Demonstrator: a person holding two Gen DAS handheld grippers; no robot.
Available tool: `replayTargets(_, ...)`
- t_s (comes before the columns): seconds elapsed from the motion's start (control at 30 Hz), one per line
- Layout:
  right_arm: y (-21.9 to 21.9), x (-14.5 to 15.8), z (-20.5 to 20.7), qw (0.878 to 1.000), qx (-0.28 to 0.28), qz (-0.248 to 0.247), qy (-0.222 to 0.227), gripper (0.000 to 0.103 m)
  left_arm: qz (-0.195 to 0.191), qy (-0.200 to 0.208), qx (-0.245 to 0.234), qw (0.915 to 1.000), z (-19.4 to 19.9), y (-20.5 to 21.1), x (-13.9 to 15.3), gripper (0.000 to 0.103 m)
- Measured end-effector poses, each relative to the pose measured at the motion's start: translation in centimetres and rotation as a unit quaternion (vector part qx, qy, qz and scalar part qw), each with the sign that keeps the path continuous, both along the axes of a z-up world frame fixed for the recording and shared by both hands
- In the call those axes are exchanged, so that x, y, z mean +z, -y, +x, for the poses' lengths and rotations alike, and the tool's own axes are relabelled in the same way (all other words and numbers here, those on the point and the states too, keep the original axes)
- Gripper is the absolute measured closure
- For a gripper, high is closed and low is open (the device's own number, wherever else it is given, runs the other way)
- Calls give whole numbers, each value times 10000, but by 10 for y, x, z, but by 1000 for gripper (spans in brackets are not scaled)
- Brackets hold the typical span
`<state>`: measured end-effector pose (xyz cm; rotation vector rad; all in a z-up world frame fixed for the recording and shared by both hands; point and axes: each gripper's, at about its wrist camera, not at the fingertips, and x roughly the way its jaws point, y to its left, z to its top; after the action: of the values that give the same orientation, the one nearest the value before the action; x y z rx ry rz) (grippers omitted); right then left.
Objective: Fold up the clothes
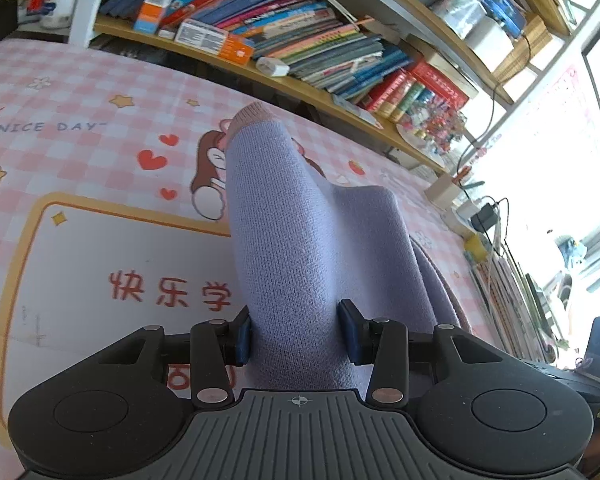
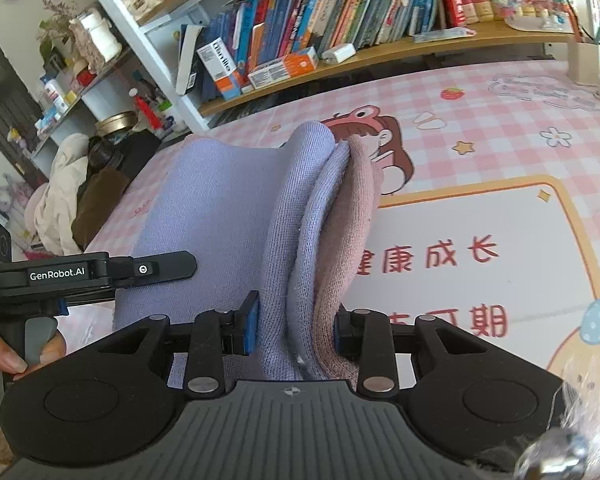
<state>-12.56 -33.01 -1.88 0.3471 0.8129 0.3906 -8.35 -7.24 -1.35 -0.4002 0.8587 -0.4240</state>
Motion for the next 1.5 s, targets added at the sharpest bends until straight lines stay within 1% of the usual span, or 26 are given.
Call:
replayTargets(0.23, 12, 2, -7, 9998, -201, 18, 87, 73, 24, 134, -202, 9997, 3, 11, 4, 61)
replayTargets(0.37, 9, 2, -5, 9997, -231, 4, 88, 73, -14, 136, -218, 9997, 8, 4, 3, 61)
replayTargets(0.5, -3, 2, 3, 9997, -213, -43, 88, 73, -58, 139, -221, 9996, 16, -9, 1, 61)
replayTargets(0.83, -59, 8, 33, 9994, -274, -163, 142, 73, -136, 153, -320, 9993, 54, -63, 2, 61)
replayTargets(1.07, -101, 9, 54, 9991, -358, -196, 89, 73, -176, 103, -444, 9988, 80, -104, -4, 61)
replayTargets(1.23, -131, 9, 71, 9992, -365, -174, 70, 73, -281, 24, -495, 9984, 102, -135, -9, 61)
replayTargets(1.37, -153, 11, 92, 9993, -351, -110, 72, 73, -473, -35, -425, 9980, 128, -165, -11, 61)
replayTargets(1.5, -175, 16, 119, 9993, -295, -175, 170, 73, -477, 82, -417, 9980, 153, -182, -6, 61)
